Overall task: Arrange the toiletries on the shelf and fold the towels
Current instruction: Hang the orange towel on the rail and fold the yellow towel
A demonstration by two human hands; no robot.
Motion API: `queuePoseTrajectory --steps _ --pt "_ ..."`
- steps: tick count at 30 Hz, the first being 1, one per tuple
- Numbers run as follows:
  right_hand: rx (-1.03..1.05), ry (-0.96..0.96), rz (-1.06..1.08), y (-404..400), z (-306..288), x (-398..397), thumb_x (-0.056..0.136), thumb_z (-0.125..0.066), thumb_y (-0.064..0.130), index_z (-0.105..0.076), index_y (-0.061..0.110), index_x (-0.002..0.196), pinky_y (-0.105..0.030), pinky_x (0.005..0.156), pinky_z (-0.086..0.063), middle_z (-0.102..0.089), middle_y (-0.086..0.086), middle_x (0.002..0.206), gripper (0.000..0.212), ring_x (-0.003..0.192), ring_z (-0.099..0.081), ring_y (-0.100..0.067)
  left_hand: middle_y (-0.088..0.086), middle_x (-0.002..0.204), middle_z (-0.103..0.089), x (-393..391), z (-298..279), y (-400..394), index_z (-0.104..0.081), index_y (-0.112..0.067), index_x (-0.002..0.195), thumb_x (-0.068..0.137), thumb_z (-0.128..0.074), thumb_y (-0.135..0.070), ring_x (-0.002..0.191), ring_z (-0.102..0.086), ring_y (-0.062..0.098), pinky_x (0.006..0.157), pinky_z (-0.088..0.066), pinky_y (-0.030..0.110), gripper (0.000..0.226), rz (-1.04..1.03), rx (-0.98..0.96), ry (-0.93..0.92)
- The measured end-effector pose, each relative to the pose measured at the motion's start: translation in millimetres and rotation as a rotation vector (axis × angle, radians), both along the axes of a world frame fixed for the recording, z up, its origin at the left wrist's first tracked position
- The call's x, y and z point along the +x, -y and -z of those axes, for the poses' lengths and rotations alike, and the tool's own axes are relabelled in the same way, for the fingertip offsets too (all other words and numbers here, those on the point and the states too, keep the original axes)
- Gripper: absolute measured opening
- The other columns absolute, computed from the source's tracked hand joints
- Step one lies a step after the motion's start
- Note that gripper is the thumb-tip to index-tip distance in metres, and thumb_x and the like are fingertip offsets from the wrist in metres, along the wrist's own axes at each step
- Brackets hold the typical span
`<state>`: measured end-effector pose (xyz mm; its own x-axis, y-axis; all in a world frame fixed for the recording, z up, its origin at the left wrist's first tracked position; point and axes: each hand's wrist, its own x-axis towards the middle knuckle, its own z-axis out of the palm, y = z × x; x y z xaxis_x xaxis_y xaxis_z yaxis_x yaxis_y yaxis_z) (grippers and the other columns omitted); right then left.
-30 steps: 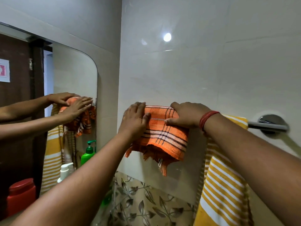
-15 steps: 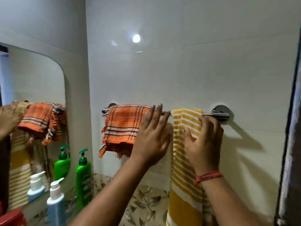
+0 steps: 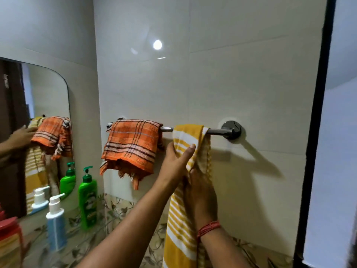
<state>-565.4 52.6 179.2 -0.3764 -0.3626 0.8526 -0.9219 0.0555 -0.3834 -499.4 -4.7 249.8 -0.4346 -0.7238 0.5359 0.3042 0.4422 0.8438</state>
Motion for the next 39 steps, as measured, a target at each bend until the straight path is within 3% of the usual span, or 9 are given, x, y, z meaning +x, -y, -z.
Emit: queuePoseTrajectory --steps 8,13,18,21,25,28,33,35,39 --pt "0.267 0.233 -0.362 -53.0 51.7 -51.0 0.089 -0.048 0.043 -0.061 0.021 0.128 -0.040 0.101 -0.048 -0.063 -0.006 0.128 0.047 0.120 -0.057 -0.024 -0.009 0.110 -0.070 -22.0 27.2 -49.6 -0.061 -0.037 0.108 0.102 -0.056 -0.023 0.106 -0.066 0.014 0.093 -0.053 0.035 0.016 -0.268 0.081 -0.040" --pt "0.135 0.634 -0.672 -85.9 29.8 -59.7 0.090 -0.058 0.055 -0.057 0.021 0.115 -0.035 0.089 -0.052 -0.069 0.005 0.108 0.042 0.099 -0.066 -0.011 -0.003 0.085 -0.071 -18.9 69.0 -85.3 -0.065 -0.026 0.093 0.099 -0.055 -0.011 0.077 -0.067 0.015 0.071 -0.056 0.029 0.019 -0.449 -0.073 0.154" --pt "0.164 1.026 -0.868 -81.0 12.5 -56.1 0.071 -0.074 0.066 -0.068 0.022 0.116 -0.044 0.095 -0.055 -0.076 0.003 0.105 0.063 0.099 -0.071 -0.017 0.000 0.101 -0.075 -10.0 148.9 -139.9 -0.068 -0.028 0.106 0.100 -0.057 -0.028 0.094 -0.072 0.011 0.087 -0.058 0.032 0.013 -0.245 0.123 0.378" --pt "0.310 0.932 -0.900 -89.5 21.5 -45.5 0.083 -0.073 0.046 -0.071 0.022 0.117 -0.036 0.095 -0.053 -0.074 0.005 0.109 0.041 0.104 -0.069 -0.016 0.000 0.106 -0.077 17.6 168.9 -157.6 -0.068 -0.021 0.114 0.099 -0.061 -0.026 0.097 -0.073 0.015 0.083 -0.058 0.031 0.018 -0.172 0.291 0.353" --pt "0.443 0.770 -0.850 -100.4 56.4 -29.5 0.096 -0.060 0.027 -0.064 0.012 0.127 -0.022 0.093 -0.043 -0.066 -0.003 0.125 0.034 0.118 -0.060 -0.018 0.005 0.120 -0.070 40.0 145.1 -150.9 -0.060 -0.020 0.123 0.078 -0.069 -0.038 0.102 -0.071 0.016 0.088 -0.056 0.037 0.049 -0.322 0.449 -0.020" --pt "0.637 0.531 -0.854 -105.8 74.7 -14.7 0.099 -0.055 0.021 -0.061 0.008 0.125 -0.031 0.094 -0.047 -0.066 -0.013 0.123 0.030 0.117 -0.060 -0.029 -0.001 0.123 -0.066 39.2 112.0 -151.4 -0.050 -0.024 0.134 0.086 -0.067 -0.054 0.111 -0.065 0.014 0.095 -0.054 0.036 0.058 -0.377 0.323 0.177" --pt "1.208 -0.036 -1.011 -129.6 64.9 -16.8 0.097 -0.056 0.030 -0.059 0.022 0.127 -0.032 0.096 -0.048 -0.063 -0.006 0.126 0.032 0.114 -0.061 -0.025 0.004 0.107 -0.072 38.1 112.8 -160.1 -0.064 -0.030 0.112 0.093 -0.063 -0.031 0.104 -0.068 0.024 0.094 -0.055 0.046 0.019 -0.511 0.289 0.311" --pt "1.212 0.135 -1.144 -132.8 59.4 -30.9 0.092 -0.061 0.045 -0.061 0.035 0.111 -0.031 0.091 -0.055 -0.068 0.007 0.108 0.021 0.099 -0.065 -0.013 0.003 0.103 -0.074 44.9 125.4 -166.1 -0.067 -0.035 0.103 0.084 -0.061 -0.038 0.101 -0.069 0.025 0.096 -0.054 0.050 0.020 -0.507 0.312 0.360" --pt "0.826 0.757 -1.242 -117.4 46.3 -41.1 0.075 -0.061 0.061 -0.058 0.031 0.118 -0.044 0.093 -0.056 -0.069 0.003 0.118 0.053 0.108 -0.067 -0.017 -0.003 0.098 -0.071 63.8 152.1 -172.6 -0.065 -0.034 0.100 0.096 -0.056 -0.018 0.094 -0.066 0.016 0.086 -0.054 0.031 0.019 -0.403 0.346 0.497"
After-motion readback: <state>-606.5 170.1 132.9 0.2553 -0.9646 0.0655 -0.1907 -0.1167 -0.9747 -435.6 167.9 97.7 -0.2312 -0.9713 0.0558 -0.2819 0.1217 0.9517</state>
